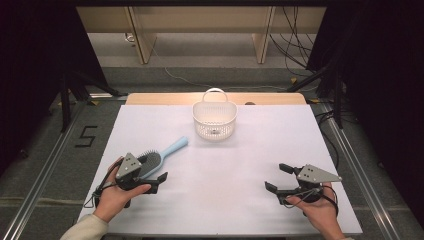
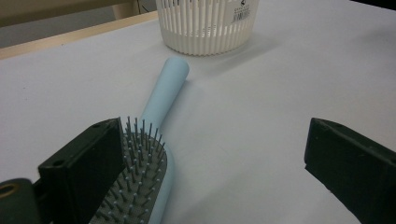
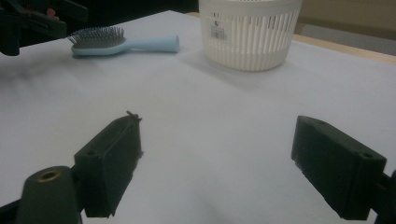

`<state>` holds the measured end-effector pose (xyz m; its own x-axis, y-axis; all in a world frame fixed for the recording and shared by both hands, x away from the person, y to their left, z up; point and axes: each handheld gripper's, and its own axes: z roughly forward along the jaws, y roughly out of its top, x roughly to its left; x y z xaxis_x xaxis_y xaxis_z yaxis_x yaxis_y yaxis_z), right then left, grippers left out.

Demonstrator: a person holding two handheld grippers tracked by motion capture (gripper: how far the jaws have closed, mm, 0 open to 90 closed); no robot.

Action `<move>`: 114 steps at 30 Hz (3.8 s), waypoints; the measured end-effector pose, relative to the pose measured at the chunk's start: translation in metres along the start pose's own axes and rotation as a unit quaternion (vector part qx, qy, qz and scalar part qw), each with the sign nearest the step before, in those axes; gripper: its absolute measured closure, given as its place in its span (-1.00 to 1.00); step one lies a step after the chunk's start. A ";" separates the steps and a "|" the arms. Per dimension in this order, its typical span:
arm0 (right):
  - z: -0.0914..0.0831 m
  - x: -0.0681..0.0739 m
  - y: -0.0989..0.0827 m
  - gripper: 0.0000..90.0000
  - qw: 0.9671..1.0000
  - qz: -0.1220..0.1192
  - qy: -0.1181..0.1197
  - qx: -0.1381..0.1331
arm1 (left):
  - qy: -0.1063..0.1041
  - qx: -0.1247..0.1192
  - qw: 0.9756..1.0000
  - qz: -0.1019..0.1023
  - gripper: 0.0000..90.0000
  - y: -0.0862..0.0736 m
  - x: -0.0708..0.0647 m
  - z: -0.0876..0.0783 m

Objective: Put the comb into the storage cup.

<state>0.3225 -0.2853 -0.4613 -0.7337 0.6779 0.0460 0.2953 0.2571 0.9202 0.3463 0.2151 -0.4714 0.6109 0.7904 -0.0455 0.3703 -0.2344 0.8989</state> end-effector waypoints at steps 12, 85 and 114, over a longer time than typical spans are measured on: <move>-0.001 0.001 0.000 -0.63 1.000 0.000 0.000 0.001 | 0.040 -0.026 0.999 -0.003 -0.30 0.011 0.000 -0.002; 0.000 0.002 -0.001 -0.63 1.000 0.002 0.004 0.005 | 0.108 0.275 0.951 -0.090 1.00 0.069 0.004 0.146; 0.000 0.003 0.000 -0.63 1.000 -0.001 0.005 0.004 | 0.028 0.306 0.951 -0.018 1.00 0.045 -0.041 0.097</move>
<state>0.3200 -0.2835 -0.4615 -0.7400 0.6709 0.0475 0.2989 0.2647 0.9168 0.4057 0.1177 -0.4711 0.5582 0.8290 -0.0333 0.7393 -0.4787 0.4736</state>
